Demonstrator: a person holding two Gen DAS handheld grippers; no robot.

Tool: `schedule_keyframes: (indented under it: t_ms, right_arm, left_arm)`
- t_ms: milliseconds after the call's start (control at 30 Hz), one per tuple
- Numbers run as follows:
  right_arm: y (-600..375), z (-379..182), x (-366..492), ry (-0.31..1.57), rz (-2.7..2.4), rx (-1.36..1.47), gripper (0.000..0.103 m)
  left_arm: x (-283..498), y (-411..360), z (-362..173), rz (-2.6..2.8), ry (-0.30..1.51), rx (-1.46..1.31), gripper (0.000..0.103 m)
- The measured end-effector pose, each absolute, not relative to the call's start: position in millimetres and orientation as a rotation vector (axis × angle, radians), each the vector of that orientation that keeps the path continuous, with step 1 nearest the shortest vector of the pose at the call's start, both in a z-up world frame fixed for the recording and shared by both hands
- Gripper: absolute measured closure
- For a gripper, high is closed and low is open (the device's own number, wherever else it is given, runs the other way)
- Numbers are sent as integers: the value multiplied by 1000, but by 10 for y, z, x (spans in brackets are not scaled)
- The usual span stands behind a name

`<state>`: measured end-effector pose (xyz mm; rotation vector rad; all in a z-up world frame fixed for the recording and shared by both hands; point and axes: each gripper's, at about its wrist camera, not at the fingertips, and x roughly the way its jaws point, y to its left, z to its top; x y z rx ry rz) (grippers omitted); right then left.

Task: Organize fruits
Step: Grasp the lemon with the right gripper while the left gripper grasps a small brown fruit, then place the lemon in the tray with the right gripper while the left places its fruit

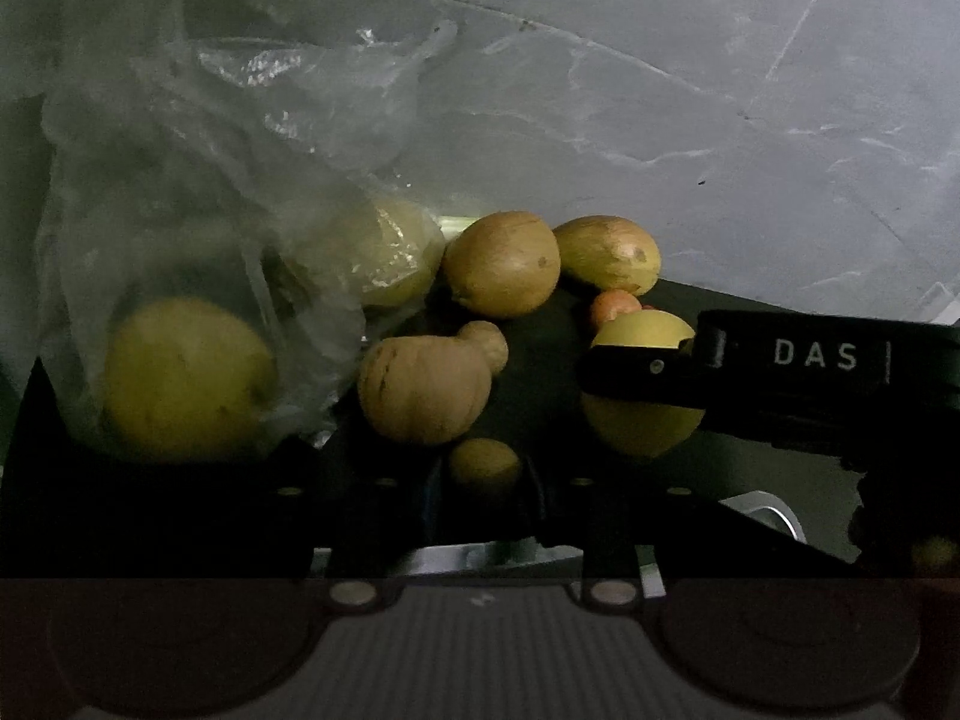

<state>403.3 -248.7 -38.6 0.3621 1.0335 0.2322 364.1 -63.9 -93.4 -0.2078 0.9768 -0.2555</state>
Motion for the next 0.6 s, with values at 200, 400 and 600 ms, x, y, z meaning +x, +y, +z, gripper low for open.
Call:
schedule_keyframes:
  t_ms: [200, 400, 600]
  right_arm:
    - [-2500, -324, 3827, 1037, 242, 365, 47]
    - [-2469, -369, 3613, 1069, 259, 384, 47]
    - [-2386, -406, 3423, 1084, 277, 368, 47]
  left_arm:
    - [3534, -604, -858, -267, 965, -211, 71]
    - [3429, -554, -798, -271, 962, -217, 71]
    - [3270, -475, -711, -282, 950, -214, 71]
